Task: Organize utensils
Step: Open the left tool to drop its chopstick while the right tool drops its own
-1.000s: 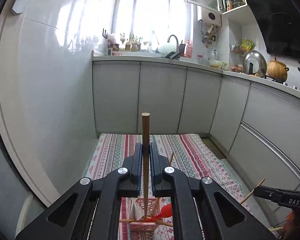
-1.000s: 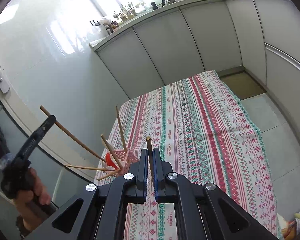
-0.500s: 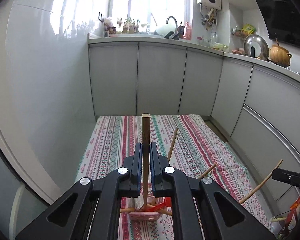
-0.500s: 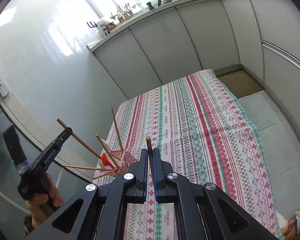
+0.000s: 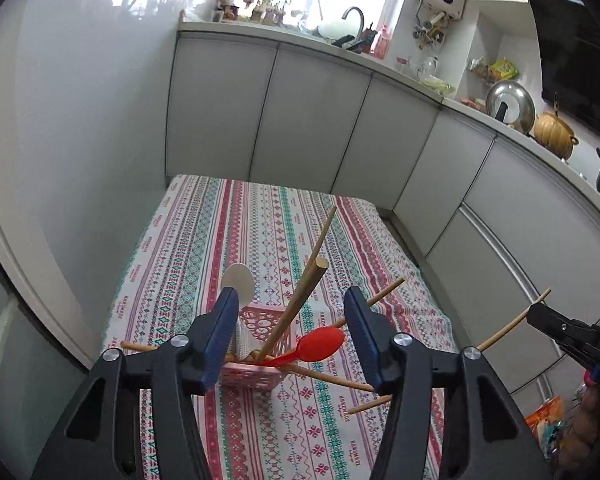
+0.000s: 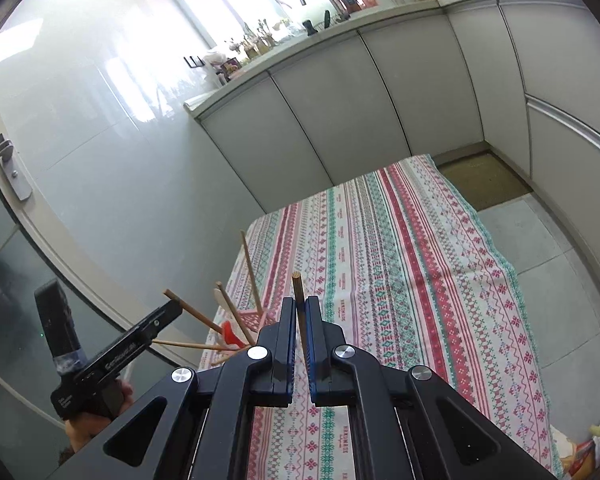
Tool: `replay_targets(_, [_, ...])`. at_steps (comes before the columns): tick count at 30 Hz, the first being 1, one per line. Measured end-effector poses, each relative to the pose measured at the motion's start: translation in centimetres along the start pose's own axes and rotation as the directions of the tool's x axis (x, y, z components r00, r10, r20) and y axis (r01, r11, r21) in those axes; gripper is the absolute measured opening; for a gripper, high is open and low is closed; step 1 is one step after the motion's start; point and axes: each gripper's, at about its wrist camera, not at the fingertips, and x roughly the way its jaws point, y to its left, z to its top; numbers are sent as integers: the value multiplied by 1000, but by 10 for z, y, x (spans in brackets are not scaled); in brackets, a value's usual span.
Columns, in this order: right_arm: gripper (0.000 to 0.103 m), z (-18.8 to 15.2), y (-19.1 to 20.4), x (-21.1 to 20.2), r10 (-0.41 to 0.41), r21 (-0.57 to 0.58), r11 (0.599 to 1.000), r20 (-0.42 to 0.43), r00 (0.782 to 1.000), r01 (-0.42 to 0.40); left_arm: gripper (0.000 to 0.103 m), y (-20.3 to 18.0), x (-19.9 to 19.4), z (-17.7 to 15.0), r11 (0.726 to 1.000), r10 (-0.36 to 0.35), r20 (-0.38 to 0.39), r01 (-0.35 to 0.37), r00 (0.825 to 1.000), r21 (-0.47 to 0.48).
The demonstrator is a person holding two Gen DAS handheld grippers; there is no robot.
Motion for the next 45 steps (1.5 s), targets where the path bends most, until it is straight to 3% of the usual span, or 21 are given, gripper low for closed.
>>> replay_targets(9, [5, 35, 33, -37, 2, -51, 999, 131, 991, 5, 65, 32, -39, -27, 996, 52, -135, -61, 990, -59])
replay_targets(13, [5, 57, 55, -45, 16, -81, 997, 173, 985, -2, 65, 46, -33, -53, 991, 118, -227, -129, 967, -33])
replay_targets(18, [4, 82, 91, -45, 37, -141, 990, 212, 977, -7, 65, 60, -15, -74, 992, 92, -314, -114, 945, -50])
replay_targets(22, [4, 95, 120, -29, 55, -203, 979, 225, 973, -9, 65, 67, -6, -79, 991, 110, -332, -131, 937, -41])
replay_targets(29, [4, 94, 148, 24, 84, -262, 965, 204, 975, -28, 65, 78, 13, -85, 985, 133, -401, -164, 906, -44])
replay_targets(35, [4, 76, 148, 76, 89, -289, 956, 158, 983, -40, 65, 76, 11, -81, 986, 147, -382, -167, 912, -21])
replay_targets(45, [4, 38, 124, 133, 27, -311, 950, 50, 998, -10, 65, 82, 14, -77, 985, 136, -388, -166, 911, -44])
